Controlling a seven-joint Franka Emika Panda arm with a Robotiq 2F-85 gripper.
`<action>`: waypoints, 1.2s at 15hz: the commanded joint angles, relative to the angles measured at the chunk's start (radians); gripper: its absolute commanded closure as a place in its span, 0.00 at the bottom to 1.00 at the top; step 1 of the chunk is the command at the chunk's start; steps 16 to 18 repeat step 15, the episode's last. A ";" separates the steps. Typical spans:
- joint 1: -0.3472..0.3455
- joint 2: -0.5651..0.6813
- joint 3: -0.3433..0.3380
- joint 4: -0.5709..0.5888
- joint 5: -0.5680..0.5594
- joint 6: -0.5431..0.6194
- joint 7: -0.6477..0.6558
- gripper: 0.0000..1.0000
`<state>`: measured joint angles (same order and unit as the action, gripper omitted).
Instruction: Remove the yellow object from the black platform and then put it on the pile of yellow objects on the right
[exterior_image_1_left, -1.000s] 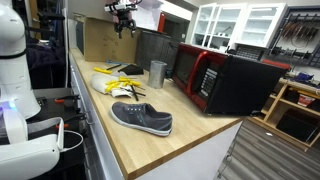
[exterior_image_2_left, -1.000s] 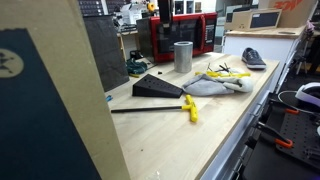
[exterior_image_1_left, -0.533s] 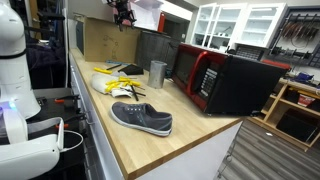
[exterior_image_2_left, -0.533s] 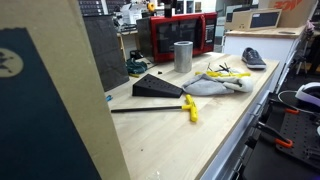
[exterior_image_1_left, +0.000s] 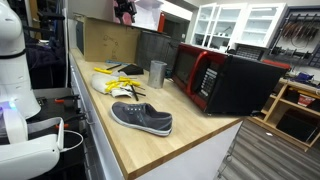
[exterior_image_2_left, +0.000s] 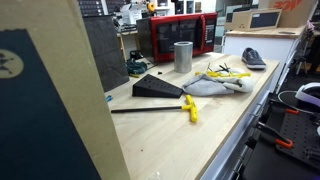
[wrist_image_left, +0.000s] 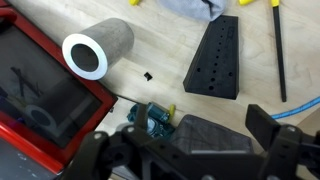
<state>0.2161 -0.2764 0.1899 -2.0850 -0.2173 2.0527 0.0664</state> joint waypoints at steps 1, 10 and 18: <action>-0.015 -0.079 -0.014 -0.059 0.063 0.025 -0.023 0.00; 0.017 -0.121 -0.061 -0.024 0.275 -0.085 -0.115 0.00; -0.007 -0.115 -0.037 -0.032 0.257 -0.061 -0.092 0.00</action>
